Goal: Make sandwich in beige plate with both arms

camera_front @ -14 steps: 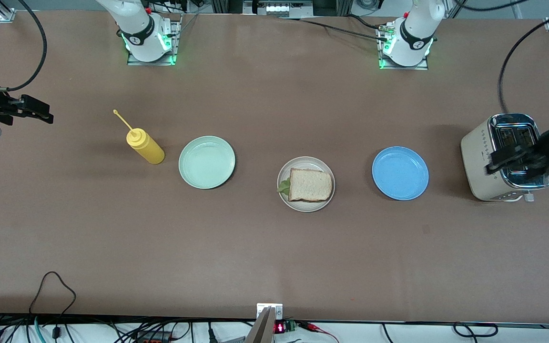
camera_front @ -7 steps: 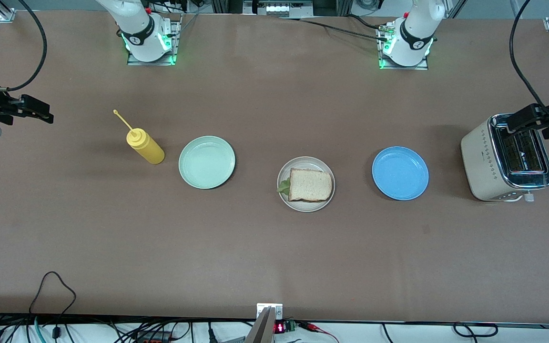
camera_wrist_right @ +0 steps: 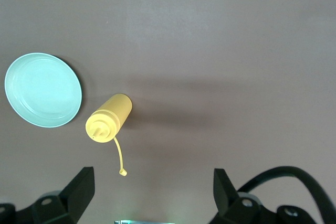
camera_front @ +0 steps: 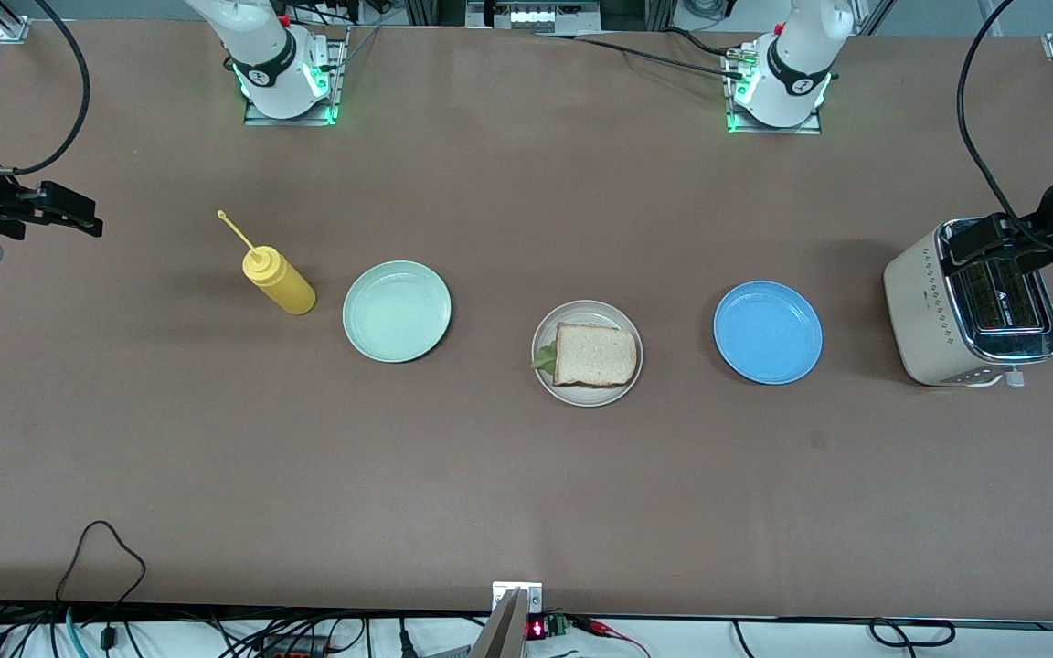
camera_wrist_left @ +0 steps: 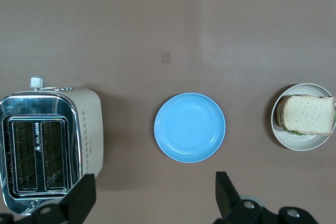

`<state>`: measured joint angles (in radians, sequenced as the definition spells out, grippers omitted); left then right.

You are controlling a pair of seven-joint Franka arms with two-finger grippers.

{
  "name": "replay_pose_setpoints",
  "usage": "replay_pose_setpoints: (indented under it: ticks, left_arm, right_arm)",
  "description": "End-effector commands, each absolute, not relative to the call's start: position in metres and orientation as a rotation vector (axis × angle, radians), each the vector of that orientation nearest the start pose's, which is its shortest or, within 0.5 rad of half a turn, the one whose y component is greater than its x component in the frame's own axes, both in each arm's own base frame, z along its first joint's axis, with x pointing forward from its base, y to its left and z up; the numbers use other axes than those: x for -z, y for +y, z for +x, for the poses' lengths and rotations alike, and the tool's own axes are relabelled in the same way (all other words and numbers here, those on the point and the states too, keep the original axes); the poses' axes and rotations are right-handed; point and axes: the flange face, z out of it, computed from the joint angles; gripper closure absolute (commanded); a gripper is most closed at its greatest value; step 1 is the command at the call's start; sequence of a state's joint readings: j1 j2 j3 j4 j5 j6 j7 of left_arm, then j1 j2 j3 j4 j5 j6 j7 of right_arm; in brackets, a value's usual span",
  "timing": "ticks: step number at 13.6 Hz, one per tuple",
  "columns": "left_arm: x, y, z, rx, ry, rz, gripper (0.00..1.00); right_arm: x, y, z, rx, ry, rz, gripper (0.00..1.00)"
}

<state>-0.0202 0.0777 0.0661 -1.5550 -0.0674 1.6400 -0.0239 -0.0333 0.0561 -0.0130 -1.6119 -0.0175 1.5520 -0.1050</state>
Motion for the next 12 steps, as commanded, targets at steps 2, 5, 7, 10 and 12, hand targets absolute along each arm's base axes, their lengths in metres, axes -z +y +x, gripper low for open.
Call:
replay_pose_setpoints:
  ticks: [2, 5, 7, 10, 12]
  left_arm:
    - [-0.601, 0.021, 0.57, 0.028, -0.109, -3.176, 0.0]
    - [-0.599, 0.019, 0.566, -0.023, -0.1, -3.176, 0.0]
    - [-0.599, 0.018, 0.564, -0.036, -0.103, -3.176, 0.0]
    - [-0.601, 0.021, 0.561, -0.046, -0.1, -3.154, 0.0]
    - [-0.604, 0.021, 0.56, -0.043, -0.096, -3.135, 0.0]
  right_arm:
    - [-0.577, -0.028, 0.557, -0.176, -0.094, -3.136, 0.0]
    - [-0.578, -0.028, 0.557, -0.174, -0.094, -3.135, 0.0]
    - [-0.577, -0.026, 0.557, -0.174, -0.095, -3.121, 0.0]
    - [-0.578, -0.023, 0.557, -0.171, -0.103, -3.121, 0.0]
    - [-0.579, -0.022, 0.558, -0.16, -0.107, -3.122, 0.0]
